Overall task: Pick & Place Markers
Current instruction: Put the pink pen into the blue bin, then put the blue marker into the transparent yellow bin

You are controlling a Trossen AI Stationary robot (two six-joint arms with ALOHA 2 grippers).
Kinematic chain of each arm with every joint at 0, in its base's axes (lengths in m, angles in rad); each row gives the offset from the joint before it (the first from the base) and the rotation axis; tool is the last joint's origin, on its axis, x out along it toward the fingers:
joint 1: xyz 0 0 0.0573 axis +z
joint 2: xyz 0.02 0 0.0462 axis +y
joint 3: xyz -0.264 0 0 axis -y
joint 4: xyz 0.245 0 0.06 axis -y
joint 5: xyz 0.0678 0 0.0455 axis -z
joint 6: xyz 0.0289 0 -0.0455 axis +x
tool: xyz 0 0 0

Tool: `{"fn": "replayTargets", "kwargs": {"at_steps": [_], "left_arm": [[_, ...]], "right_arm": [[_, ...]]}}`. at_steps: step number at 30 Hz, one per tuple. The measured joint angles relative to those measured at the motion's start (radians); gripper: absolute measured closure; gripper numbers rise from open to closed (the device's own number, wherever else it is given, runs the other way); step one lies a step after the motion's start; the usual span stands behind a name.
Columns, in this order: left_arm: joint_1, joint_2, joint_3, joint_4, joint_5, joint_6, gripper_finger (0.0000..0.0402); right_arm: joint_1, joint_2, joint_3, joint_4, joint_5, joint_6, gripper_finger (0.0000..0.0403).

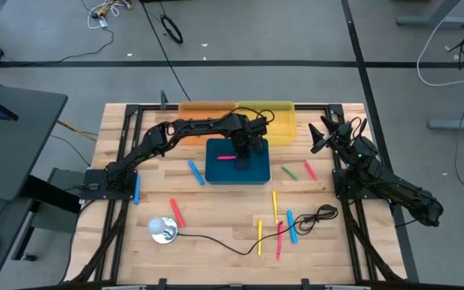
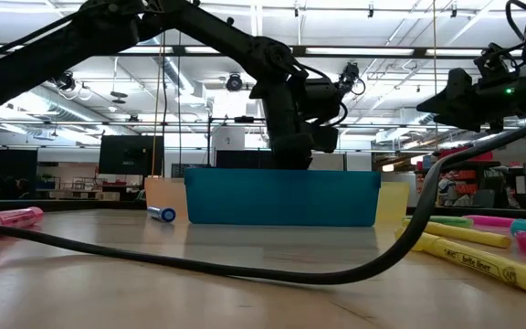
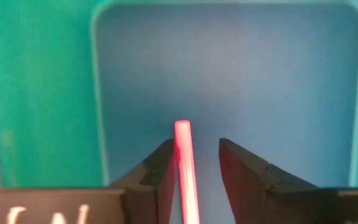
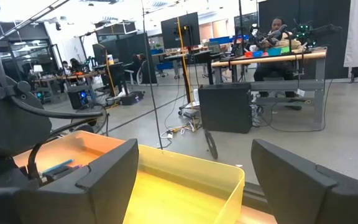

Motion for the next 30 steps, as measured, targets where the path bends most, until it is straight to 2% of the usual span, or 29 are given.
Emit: {"fn": "replayTargets", "kwargs": {"at_steps": [13, 21, 30], "left_arm": [[-0.006, 0.000, 0.001, 0.003, 0.000, 0.000, 0.0196], [-0.007, -0.004, 0.001, 0.002, 0.000, -0.010, 0.0191], [-0.007, -0.072, 0.002, -0.071, 0.003, -0.037, 0.0191]], "right_arm": [[0.000, 0.000, 0.000, 0.000, 0.000, 0.000, 0.0089], [0.000, 0.000, 0.000, 0.000, 0.000, 0.000, 0.0089], [0.000, 0.000, 0.000, 0.000, 0.000, 0.000, 0.0089]]}}
